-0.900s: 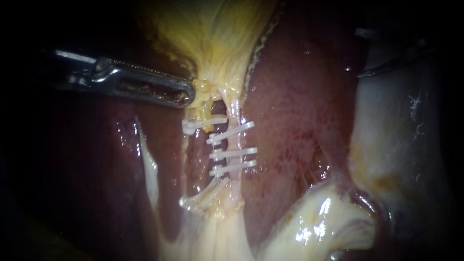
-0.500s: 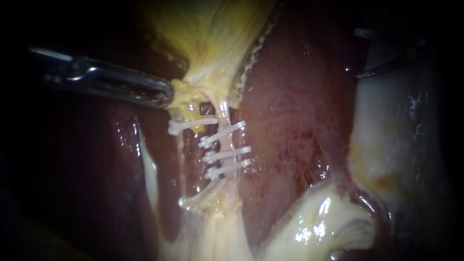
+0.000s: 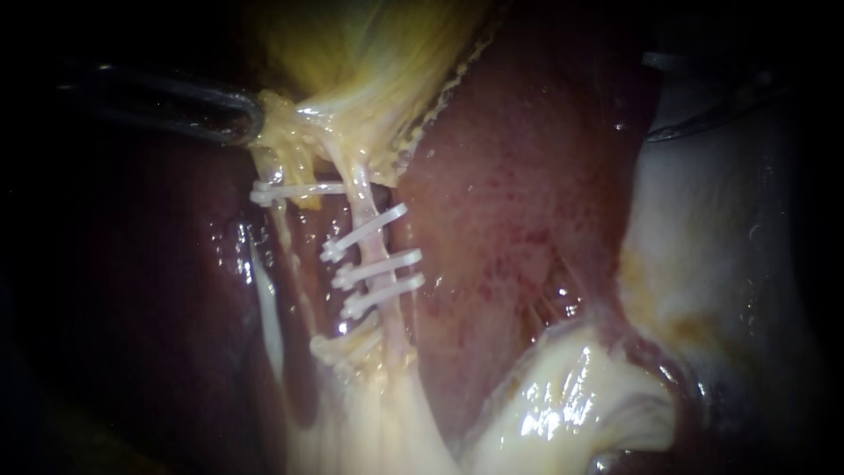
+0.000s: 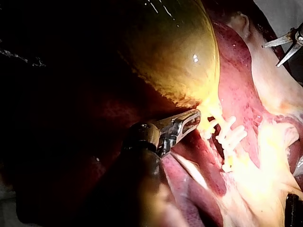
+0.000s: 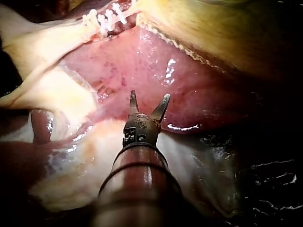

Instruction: Go to the cutting position right tube

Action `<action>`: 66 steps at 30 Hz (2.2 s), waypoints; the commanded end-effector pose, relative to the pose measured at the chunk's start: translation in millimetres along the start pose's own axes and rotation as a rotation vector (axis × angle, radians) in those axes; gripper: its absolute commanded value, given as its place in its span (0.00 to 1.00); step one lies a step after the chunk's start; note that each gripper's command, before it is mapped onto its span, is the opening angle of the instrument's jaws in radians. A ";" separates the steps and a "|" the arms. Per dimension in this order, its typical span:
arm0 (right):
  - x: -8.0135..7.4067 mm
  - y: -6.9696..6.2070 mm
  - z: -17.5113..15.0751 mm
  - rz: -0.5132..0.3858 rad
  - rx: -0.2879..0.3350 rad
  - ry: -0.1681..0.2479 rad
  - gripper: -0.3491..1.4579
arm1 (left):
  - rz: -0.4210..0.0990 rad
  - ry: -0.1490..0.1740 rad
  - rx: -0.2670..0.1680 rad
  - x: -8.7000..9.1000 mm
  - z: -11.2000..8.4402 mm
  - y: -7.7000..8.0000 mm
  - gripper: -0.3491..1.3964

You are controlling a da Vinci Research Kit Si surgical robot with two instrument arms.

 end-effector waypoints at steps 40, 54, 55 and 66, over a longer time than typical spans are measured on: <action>4.7 -10.5 12.8 0.492 0.449 0.063 0.97 | -0.004 -0.005 -0.011 0.1 0.0 -1.9 0.00; 4.9 -12.5 17.5 0.588 0.513 0.014 0.95 | -0.004 -0.002 -0.004 0.4 0.3 -2.4 0.00; 4.9 -12.5 17.8 0.588 0.517 0.012 0.94 | -0.004 -0.002 -0.004 0.4 0.3 -2.4 0.00; 5.2 -12.1 20.5 0.617 0.576 0.058 0.95 | -0.004 -0.001 -0.002 0.5 0.4 -2.5 0.00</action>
